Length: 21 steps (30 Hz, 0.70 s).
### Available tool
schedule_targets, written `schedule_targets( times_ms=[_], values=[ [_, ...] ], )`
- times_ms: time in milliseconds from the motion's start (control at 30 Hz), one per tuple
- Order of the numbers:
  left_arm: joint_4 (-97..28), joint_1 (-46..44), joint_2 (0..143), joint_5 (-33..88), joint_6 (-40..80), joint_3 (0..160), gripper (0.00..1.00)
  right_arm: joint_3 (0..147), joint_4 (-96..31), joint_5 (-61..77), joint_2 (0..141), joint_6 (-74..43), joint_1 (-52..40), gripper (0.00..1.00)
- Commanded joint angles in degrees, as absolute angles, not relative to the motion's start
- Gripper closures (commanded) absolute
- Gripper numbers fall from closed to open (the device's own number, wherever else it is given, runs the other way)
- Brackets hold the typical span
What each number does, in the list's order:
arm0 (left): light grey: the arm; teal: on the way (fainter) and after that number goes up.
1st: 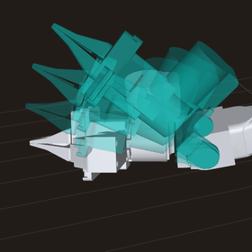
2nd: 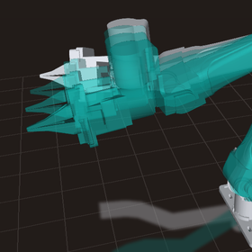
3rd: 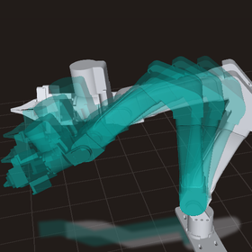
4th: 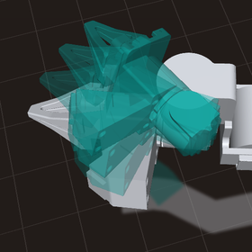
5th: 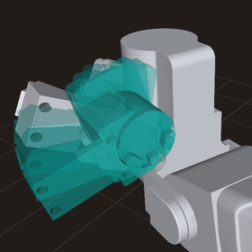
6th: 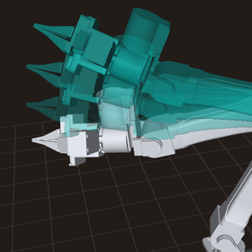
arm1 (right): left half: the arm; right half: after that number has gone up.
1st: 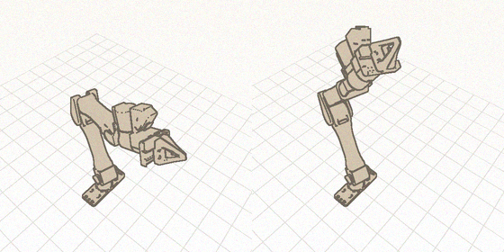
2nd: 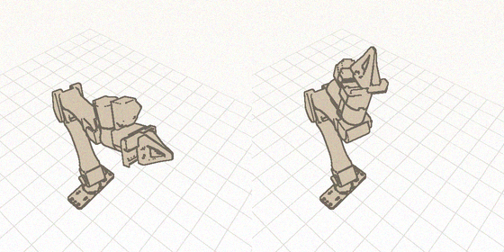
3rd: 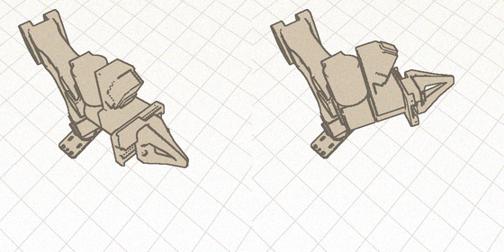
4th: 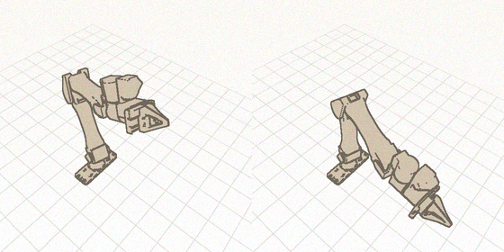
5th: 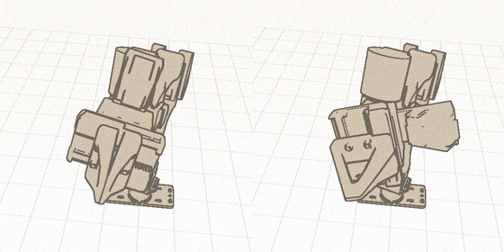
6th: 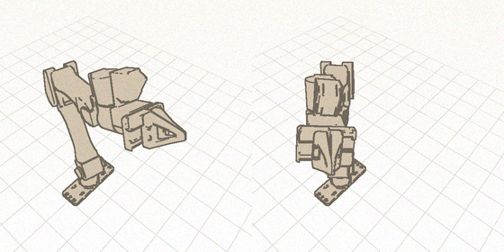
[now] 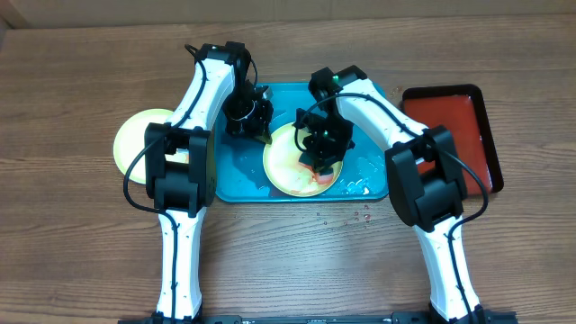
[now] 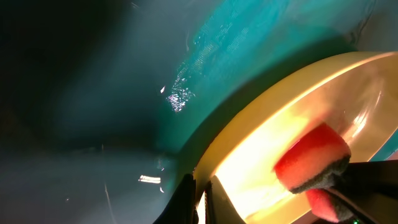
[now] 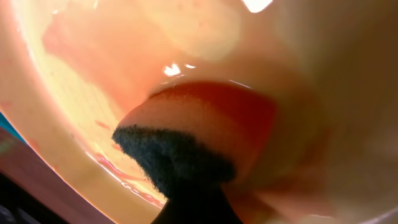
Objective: Clean dirty plates on tray and stack at the side
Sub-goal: 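Scrub the yellow plate with the sponge while the left gripper holds it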
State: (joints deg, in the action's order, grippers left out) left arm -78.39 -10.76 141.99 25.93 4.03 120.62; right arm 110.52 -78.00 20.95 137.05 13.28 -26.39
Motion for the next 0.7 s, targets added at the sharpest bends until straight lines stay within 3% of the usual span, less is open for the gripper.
schedule_targets(
  times_ms=[0, 100, 267, 500, 667],
  values=[
    [-77.5, -11.2, 142.4, 26.4, 5.9, 121.0, 0.96, 113.8, -77.0, 21.8, 140.6, -9.9, -27.1, 0.96],
    [-77.0, -10.6, 142.4, 26.2, 6.9, 121.0, 0.96, 113.9, -73.4, 21.7, 140.6, -20.8, -25.4, 0.96],
    [-77.0, -8.7, 142.4, 21.8, 9.0, 121.0, 0.96, 113.8, -66.7, 19.5, 140.6, -27.2, -23.4, 0.96],
    [-81.7, -7.4, 142.4, 18.9, 3.9, 121.0, 0.96, 113.7, -57.1, 16.6, 140.6, -25.6, -23.1, 0.96],
    [-80.9, -7.5, 142.4, 18.2, 5.2, 121.0, 0.96, 113.8, -58.8, 16.6, 140.6, -22.5, -23.1, 0.96]
  ],
)
